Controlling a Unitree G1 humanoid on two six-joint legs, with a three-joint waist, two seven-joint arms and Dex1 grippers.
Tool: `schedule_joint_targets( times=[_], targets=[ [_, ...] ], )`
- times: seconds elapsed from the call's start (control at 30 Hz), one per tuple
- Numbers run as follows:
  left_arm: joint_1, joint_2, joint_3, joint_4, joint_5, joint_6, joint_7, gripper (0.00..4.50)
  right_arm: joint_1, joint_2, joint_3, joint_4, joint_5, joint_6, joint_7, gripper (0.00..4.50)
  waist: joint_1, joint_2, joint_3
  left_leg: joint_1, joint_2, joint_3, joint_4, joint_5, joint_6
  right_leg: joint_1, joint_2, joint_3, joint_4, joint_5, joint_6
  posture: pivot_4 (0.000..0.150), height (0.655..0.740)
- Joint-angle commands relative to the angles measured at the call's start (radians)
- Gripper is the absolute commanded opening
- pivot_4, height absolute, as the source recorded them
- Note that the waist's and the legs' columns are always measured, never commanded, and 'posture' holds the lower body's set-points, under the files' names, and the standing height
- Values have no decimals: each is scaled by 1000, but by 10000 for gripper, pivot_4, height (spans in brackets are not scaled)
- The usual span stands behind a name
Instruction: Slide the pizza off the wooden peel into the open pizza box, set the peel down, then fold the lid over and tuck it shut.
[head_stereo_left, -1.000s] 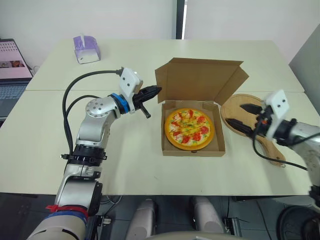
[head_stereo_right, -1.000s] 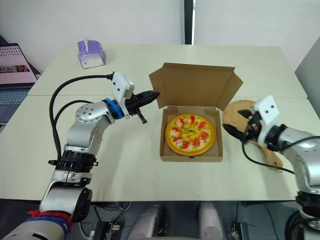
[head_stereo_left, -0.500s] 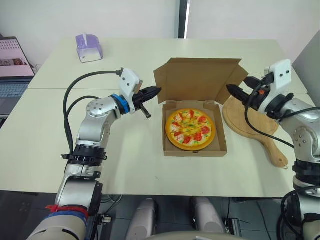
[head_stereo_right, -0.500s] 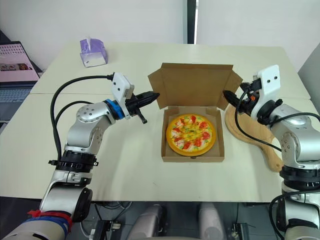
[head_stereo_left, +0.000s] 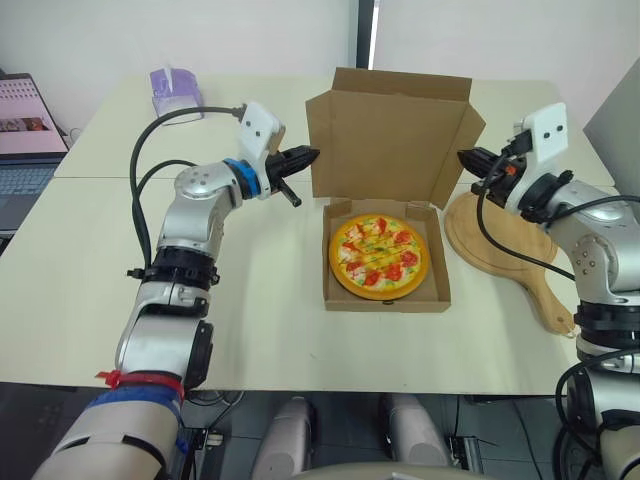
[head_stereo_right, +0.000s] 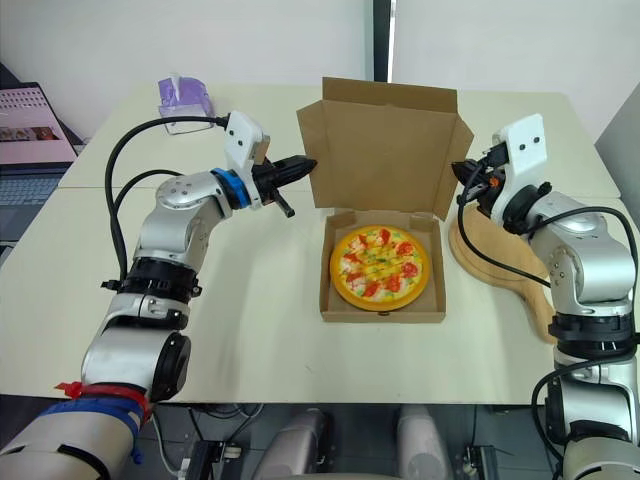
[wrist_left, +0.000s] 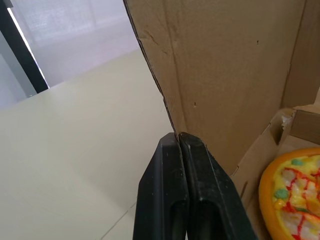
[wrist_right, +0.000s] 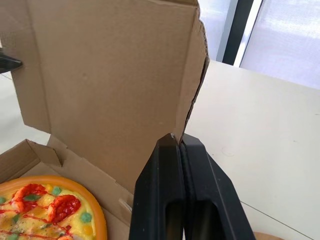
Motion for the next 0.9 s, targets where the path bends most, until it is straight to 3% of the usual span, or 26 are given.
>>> schedule_joint_targets(
  times=[0.03, 0.27, 0.7, 0.9],
  targets=[
    [-101, -16, 8, 121, 38, -108, 5, 0, -32, 6, -3, -25, -23, -32, -22, 94, 1, 0, 0, 0, 0, 0, 0, 0, 0, 0, 0, 0, 0, 0, 0, 1500, 7400],
    [-183, -62, 44, 255, 32, -126, 5, 0, -32, 26, -8, -19, -65, -63, -53, 94, -2, 0, 0, -1, -1, 1, 0, 0, 0, 0, 0, 0, 1, 0, 0, 1500, 7400],
    [147, -107, 110, -472, -148, 364, 127, 0, 84, 111, -29, -206, -33, 4, -148, 94, -3, 0, 0, 0, 1, -3, 0, 0, 0, -2, 0, 1, 3, 0, 0, 1500, 7400],
    [248, -99, 117, -620, -182, 473, 163, 0, 135, 167, -35, -310, -14, 72, -199, 94, -2, 0, 0, 0, 1, -3, 0, 0, 0, -1, 0, 1, 2, 0, 0, 1500, 7400]
  ],
)
